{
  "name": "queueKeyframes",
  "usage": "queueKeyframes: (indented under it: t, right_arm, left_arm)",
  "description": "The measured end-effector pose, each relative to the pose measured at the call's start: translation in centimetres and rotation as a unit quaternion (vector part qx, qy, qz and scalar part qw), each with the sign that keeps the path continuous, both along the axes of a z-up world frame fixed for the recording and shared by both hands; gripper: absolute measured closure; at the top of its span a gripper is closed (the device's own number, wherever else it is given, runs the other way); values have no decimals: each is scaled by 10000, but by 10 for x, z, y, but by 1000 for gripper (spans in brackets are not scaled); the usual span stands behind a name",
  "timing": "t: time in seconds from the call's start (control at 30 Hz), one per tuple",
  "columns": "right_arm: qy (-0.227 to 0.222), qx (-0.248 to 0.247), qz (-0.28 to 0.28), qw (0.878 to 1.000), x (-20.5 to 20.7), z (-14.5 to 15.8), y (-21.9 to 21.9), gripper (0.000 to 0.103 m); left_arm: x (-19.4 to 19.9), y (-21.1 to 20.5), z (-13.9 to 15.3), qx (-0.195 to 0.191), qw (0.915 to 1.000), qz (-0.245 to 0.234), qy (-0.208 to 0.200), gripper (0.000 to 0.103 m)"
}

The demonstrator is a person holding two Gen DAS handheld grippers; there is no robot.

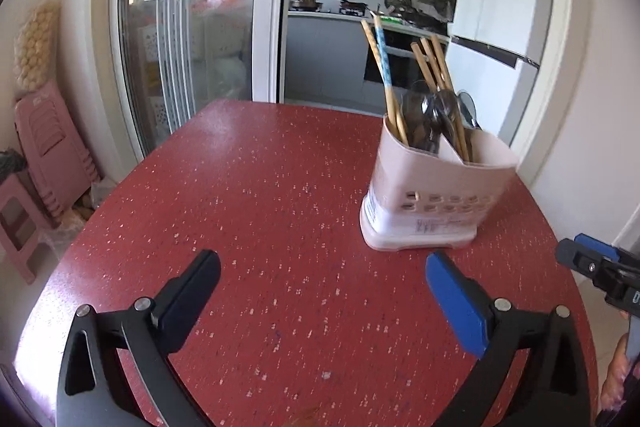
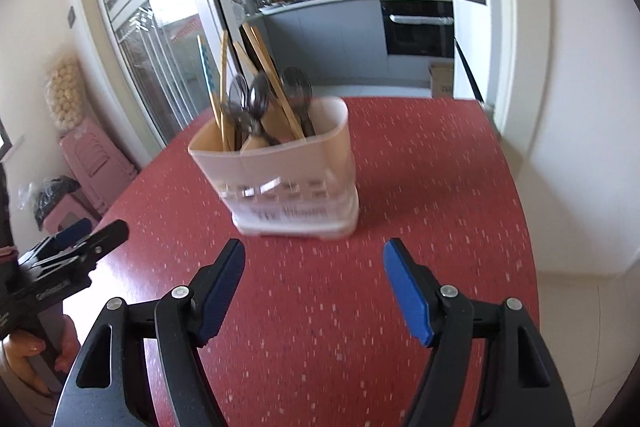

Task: Organize utensils

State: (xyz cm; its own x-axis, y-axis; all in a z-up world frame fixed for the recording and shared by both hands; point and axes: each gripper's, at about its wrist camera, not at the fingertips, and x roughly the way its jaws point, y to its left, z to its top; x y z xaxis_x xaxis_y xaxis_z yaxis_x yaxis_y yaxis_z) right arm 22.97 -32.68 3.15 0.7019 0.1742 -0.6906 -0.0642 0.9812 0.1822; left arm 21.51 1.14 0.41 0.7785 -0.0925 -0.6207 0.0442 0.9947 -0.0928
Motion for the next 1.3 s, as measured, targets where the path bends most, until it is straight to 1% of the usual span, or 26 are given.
queueKeyframes:
  t: [0.1,0.17,0.2,0.3,0.33,0.37,0.43,0.53,0.7,0.83,0.97,1.13,1.3]
  right_arm:
    - [199,-48,-146,9997,-8,-7,6,23]
    - [260,-216,-249,9991,-14,-12,11,20]
    - [261,-302,-295,9988,-18,-13,13,16]
    - [99,-506,-513,9974,-30,-15,18,13]
    - [26,-537,-569,9969,-33,-15,18,10]
    - [-53,-561,-611,9965,-36,-15,19,0]
    - [-360,-686,-728,9943,-44,-11,21,0]
    - [-663,-819,-860,9907,-52,-6,23,0]
    - [-1094,-896,-983,9851,-64,0,26,0]
    - [-1338,-1025,-943,9812,-70,4,31,0]
    - [-1426,-1054,-898,9800,-70,5,36,0]
    - [-1399,-1081,-943,9797,-67,3,37,0]
    - [-1373,-1090,-1014,9793,-66,1,36,0]
  left_arm:
    - [-8,-3,-18,44,9998,-115,145,0]
    - [-11,-3,-24,41,9998,-123,169,0]
    - [-14,-4,-30,50,9998,-111,181,0]
    - [-19,-6,-37,33,9997,-74,217,0]
    - [-20,-6,-42,17,9997,-69,217,0]
    - [-23,-6,-40,22,9998,-54,205,0]
    - [-26,-4,-43,21,9999,0,131,0]
    - [-35,-2,-40,44,10000,51,-61,0]
    - [-48,-4,-27,225,9982,112,-541,0]
    - [-52,-6,-17,282,9966,121,-770,0]
    - [-55,-9,-12,298,9954,126,-905,0]
    - [-53,-15,-12,275,9958,8,-875,0]
    - [-54,-20,-11,353,9955,-55,-880,0]
